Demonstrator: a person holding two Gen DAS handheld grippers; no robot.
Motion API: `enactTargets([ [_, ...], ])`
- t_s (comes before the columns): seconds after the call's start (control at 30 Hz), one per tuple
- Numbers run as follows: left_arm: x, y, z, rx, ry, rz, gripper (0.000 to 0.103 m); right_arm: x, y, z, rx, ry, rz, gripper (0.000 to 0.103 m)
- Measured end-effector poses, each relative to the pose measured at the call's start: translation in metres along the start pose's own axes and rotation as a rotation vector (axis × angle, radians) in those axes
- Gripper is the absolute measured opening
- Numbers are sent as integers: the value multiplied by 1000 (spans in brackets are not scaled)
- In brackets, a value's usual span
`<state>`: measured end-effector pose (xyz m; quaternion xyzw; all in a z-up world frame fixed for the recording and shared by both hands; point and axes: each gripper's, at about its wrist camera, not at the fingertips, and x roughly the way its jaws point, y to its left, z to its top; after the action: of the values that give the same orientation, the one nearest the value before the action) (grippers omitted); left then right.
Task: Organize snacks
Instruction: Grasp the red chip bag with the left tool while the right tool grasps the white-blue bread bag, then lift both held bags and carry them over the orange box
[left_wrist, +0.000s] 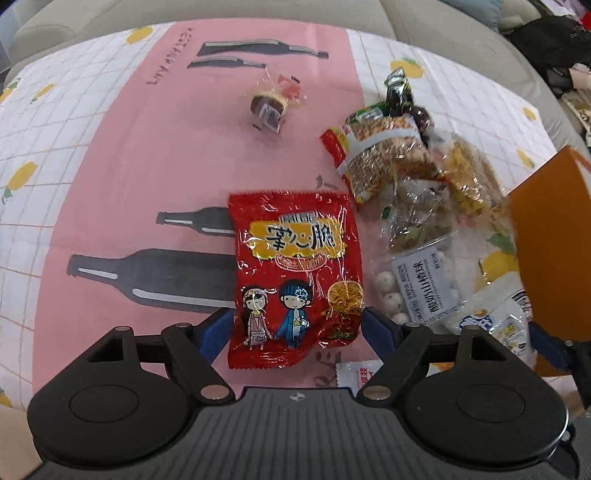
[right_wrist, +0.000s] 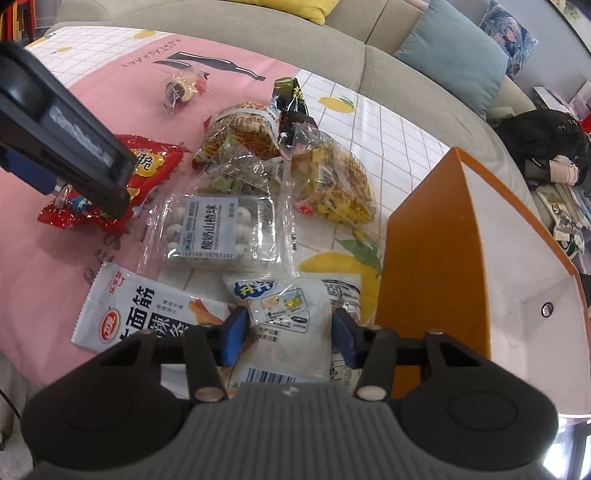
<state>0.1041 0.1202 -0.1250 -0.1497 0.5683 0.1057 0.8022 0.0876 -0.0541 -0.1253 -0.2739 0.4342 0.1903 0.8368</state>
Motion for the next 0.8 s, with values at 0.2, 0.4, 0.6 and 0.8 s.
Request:
enactTargets([
  [0.2, 15, -2, 1, -16, 22, -1, 95, 1, -1, -1, 8, -1, 8, 42],
  [0.4, 19, 1, 2, -60, 10, -14, 89, 1, -2, -1, 1, -9, 9, 36],
  [0.6, 9, 2, -2, -52, -35, -3, 81, -6, -10, 3, 27, -4, 13, 31],
  [0.8, -17, 5, -10, -41, -86, -17, 80, -24, -14, 7, 35, -55, 7, 30],
])
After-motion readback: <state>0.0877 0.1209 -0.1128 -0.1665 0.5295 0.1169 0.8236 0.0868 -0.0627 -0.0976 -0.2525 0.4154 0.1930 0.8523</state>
